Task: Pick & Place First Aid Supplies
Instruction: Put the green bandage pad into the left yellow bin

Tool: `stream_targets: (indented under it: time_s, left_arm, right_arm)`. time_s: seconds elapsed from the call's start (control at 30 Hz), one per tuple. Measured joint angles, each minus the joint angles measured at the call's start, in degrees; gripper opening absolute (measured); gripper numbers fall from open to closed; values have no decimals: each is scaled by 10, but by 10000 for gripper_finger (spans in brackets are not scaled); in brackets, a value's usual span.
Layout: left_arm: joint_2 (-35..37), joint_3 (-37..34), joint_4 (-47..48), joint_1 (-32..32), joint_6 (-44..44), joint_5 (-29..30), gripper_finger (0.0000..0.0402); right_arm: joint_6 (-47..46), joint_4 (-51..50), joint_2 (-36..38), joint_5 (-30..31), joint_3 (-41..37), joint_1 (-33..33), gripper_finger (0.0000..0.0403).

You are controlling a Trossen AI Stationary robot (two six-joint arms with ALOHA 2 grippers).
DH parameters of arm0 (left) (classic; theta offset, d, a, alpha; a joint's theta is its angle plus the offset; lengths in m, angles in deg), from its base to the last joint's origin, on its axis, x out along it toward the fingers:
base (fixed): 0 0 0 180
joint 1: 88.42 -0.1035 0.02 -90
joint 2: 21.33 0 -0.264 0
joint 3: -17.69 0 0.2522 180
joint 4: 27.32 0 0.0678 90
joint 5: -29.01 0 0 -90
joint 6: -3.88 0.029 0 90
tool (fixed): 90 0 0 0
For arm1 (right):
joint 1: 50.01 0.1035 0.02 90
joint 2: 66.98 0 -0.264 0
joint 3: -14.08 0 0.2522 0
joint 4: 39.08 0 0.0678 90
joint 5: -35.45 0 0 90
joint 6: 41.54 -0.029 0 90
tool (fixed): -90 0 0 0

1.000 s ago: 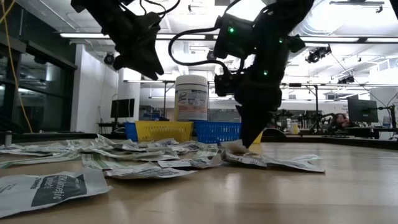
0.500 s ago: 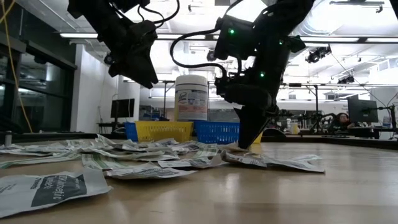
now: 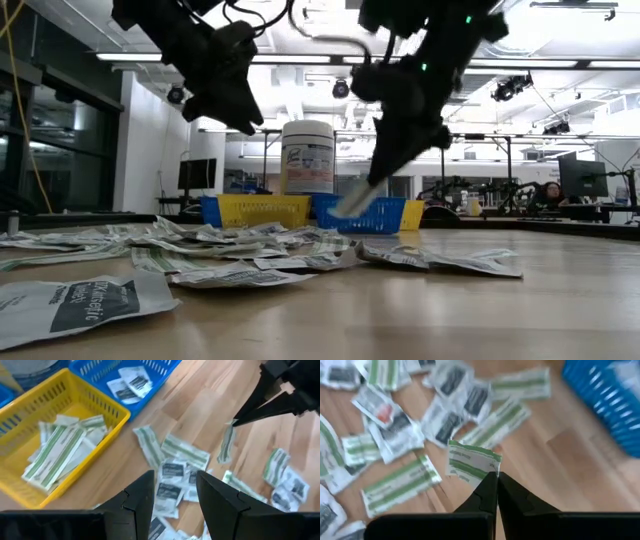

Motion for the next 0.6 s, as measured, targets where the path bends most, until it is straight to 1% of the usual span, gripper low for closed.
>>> stream_targets:
  time_s: [0.13,0.3,0.43,0.6]
  left_arm:
    - [0,0,-32,0,0,-12,147]
    - [0,0,-71,0,0,-13,147]
    - [0,0,-116,0,0,-28,147]
    - [0,0,-197,0,7,-71,147]
  right_arm:
    - [1,1,40,59,0,14,1]
    - [13,3,91,138,0,30,1]
    - [54,26,132,196,1,40,0]
    - [129,78,172,252,1,50,0]
